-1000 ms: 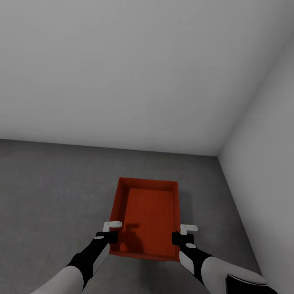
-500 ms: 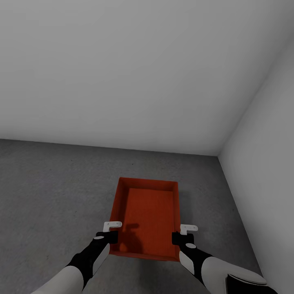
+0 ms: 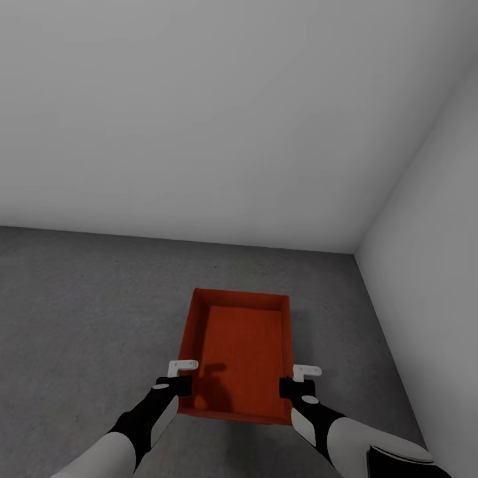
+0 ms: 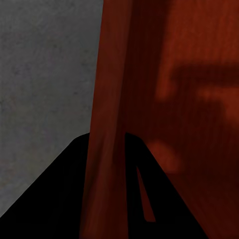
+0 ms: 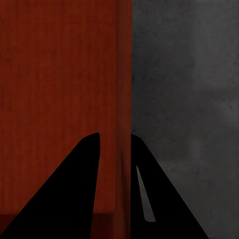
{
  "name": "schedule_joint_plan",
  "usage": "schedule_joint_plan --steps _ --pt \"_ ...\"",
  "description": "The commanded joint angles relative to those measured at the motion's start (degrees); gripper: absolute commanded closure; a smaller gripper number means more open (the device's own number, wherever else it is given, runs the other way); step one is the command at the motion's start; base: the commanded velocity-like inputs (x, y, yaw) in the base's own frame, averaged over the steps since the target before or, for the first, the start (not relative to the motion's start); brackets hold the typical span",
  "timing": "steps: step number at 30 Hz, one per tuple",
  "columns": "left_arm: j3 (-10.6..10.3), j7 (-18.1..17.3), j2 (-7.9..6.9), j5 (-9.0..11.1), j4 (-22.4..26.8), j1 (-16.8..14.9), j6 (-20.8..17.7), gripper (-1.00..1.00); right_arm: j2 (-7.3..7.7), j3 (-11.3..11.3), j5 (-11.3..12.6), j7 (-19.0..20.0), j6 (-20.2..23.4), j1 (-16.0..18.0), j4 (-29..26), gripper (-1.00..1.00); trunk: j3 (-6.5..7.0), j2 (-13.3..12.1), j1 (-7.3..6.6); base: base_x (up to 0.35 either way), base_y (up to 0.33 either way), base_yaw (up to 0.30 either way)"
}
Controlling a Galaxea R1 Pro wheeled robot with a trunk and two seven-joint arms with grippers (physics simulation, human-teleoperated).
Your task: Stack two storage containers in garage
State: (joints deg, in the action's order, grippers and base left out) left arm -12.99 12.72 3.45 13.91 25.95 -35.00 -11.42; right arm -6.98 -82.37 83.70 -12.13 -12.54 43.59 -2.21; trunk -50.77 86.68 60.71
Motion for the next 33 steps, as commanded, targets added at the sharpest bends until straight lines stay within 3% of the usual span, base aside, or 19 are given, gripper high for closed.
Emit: schedule_joint_plan --steps 1,33 --pt "0.8 0.6 -0.11 1.7 1.9 -0.1 -0.3 1.00 1.31 -0.7 0.4 -0.2 0.0 0.0 1.4 1.00 -0.04 0.0 0.00 0.000 0.000 0.000" --pt "0.8 0.6 -0.11 1.7 1.9 -0.1 -0.3 1.00 1.33 -0.7 0.4 -0.3 0.0 0.0 1.4 1.00 -0.04 0.0 0.00 0.000 0.000 0.000"
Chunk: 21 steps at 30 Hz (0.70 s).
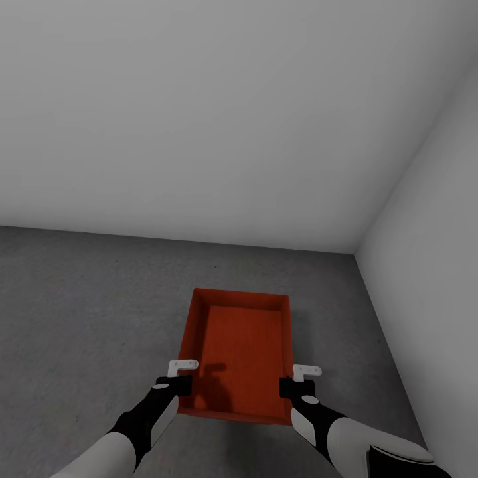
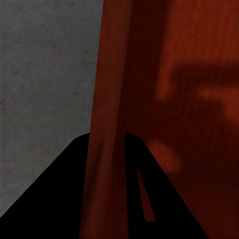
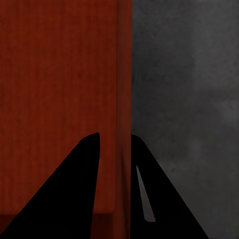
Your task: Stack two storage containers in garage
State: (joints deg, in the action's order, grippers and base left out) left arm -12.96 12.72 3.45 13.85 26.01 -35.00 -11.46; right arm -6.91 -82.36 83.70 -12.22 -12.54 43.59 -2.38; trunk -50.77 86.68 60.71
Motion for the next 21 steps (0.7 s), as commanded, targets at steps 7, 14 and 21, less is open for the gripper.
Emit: schedule_joint_plan --steps 7,14,21 --pt "0.7 0.6 -0.11 1.7 1.9 -0.1 -0.2 1.00 1.35 -0.7 0.4 -0.2 0.0 0.0 1.6 1.00 -0.04 0.0 0.00 0.000 0.000 0.000" --pt "0.7 0.6 -0.11 1.7 1.9 -0.1 -0.2 1.00 1.37 -0.7 0.4 -0.2 0.0 0.0 1.6 1.00 -0.04 0.0 0.00 0.000 0.000 0.000" --pt "0.7 0.6 -0.11 1.8 1.9 -0.1 -0.2 1.00 1.38 -0.7 0.4 -0.2 0.0 0.0 1.6 1.00 -0.58 1.2 0.65 0.000 0.000 0.000"
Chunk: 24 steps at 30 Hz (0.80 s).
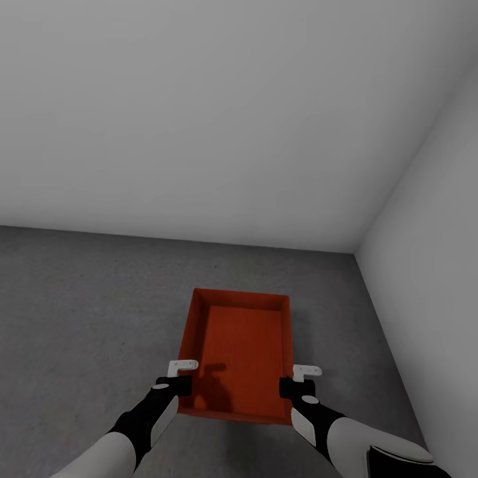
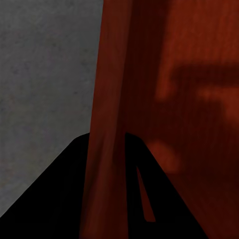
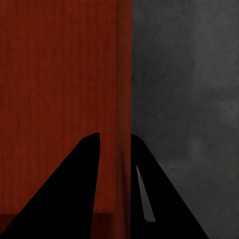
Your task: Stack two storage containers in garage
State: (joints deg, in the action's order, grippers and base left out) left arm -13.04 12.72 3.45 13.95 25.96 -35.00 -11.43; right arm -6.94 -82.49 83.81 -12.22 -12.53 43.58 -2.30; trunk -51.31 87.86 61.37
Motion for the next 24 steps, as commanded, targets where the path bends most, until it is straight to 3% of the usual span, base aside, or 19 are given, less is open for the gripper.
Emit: schedule_joint_plan --steps 1,7,20,24 --pt "0.8 0.6 -0.11 1.7 1.9 -0.1 -0.3 1.00 1.40 -0.6 0.3 -0.2 0.0 0.0 1.5 1.00 -0.23 0.4 0.22 0.000 0.000 0.000" --pt "0.8 0.6 -0.11 1.7 1.9 -0.1 -0.3 1.00 1.40 -0.6 0.3 -0.2 0.0 0.0 1.5 1.00 -1.30 2.8 1.54 0.000 0.000 0.000" --pt "0.8 0.6 -0.11 1.7 1.9 -0.1 -0.3 1.00 1.40 -0.6 0.3 -0.2 0.0 0.0 1.5 1.00 -1.30 2.8 1.54 0.000 0.000 0.000" --pt "0.8 0.6 -0.11 1.7 1.9 -0.1 -0.3 1.00 1.40 -0.6 0.3 -0.1 0.0 0.0 1.5 1.00 -2.02 4.4 2.42 0.000 0.000 0.000"
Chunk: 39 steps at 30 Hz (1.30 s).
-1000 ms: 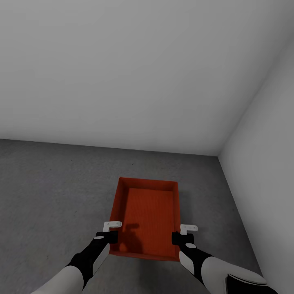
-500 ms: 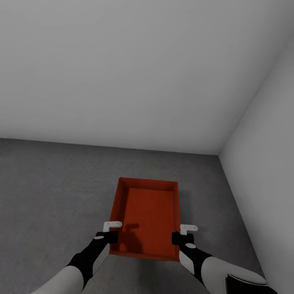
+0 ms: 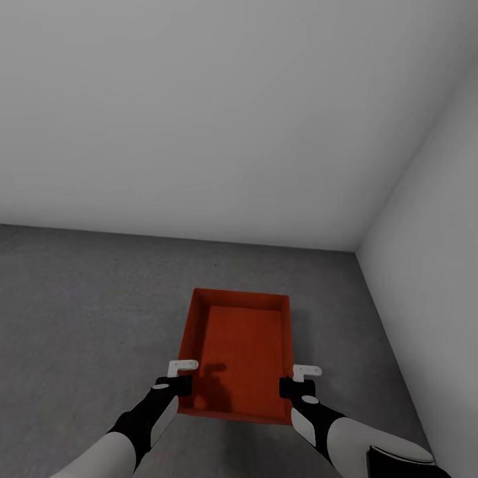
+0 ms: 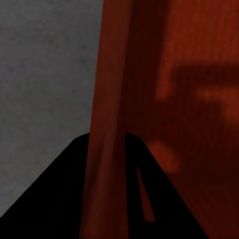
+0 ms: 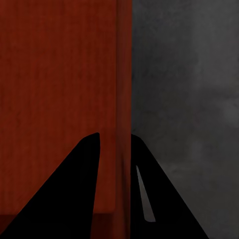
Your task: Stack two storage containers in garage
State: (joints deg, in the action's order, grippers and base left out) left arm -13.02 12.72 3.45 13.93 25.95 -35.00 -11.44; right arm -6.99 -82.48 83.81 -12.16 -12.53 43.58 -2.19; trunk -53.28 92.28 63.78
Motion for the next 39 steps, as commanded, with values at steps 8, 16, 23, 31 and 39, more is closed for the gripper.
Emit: schedule_joint_plan --steps 8,16,23,31,39 --pt "0.8 0.6 -0.11 1.7 1.9 -0.1 -0.3 1.00 1.45 -0.6 0.3 -0.1 0.0 0.0 1.4 1.00 -0.77 1.6 0.88 0.000 0.000 0.000" --pt "0.8 0.6 -0.11 1.7 1.9 -0.1 -0.3 1.00 1.45 -0.6 0.3 -0.2 0.0 0.0 1.4 1.00 -0.77 1.6 0.88 0.000 0.000 0.000" --pt "0.8 0.6 -0.11 1.7 1.9 -0.1 -0.3 1.00 1.45 -0.6 0.3 -0.2 0.0 0.0 1.4 1.00 -1.84 4.0 2.20 0.000 0.000 0.000" --pt "0.8 0.6 -0.11 1.7 1.9 -0.1 -0.3 1.00 1.45 -0.6 0.3 -0.2 0.0 0.0 1.4 1.00 -2.38 5.2 2.86 0.000 0.000 0.000" --pt "0.8 0.6 -0.11 1.7 1.9 -0.1 -0.3 1.00 1.45 -0.6 0.3 -0.2 0.0 0.0 1.4 1.00 -2.38 5.2 2.86 0.000 0.000 0.000"
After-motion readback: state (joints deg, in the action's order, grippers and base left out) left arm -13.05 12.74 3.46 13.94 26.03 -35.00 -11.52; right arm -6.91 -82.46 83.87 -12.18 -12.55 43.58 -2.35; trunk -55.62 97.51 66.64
